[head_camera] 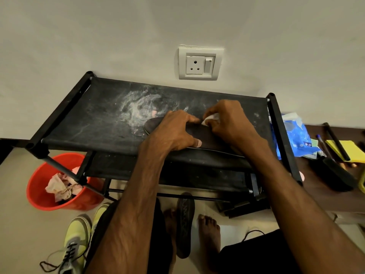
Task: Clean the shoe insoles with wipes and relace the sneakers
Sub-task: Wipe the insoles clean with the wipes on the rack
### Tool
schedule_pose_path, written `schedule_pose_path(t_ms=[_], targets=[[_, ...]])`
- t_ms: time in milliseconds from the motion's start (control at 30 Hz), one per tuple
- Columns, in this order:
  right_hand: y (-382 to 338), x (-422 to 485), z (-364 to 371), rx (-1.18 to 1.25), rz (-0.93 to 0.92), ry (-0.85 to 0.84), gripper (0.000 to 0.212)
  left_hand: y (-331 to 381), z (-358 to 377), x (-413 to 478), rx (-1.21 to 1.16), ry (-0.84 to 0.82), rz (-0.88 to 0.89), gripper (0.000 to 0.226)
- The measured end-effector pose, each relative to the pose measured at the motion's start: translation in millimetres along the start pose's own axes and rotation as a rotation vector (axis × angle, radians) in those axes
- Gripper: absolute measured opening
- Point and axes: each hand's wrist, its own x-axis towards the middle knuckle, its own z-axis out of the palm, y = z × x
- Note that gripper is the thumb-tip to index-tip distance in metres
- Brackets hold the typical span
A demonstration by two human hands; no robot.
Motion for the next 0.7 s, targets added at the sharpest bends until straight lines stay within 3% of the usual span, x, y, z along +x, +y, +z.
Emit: schedule_pose_path(t_ms=[367,700], targets=[[34.5,-30.6,-37.8,0.174,0.063,0.137,0.011,0.5,-3.5,-8.2,0.009,0.011,0.043,0.069],[19.1,-28.9,-29.6,0.089,-0.005,-0.043,0.018,10.0,-0.7,-13.2,0.106,0.029,0.112,0.076]])
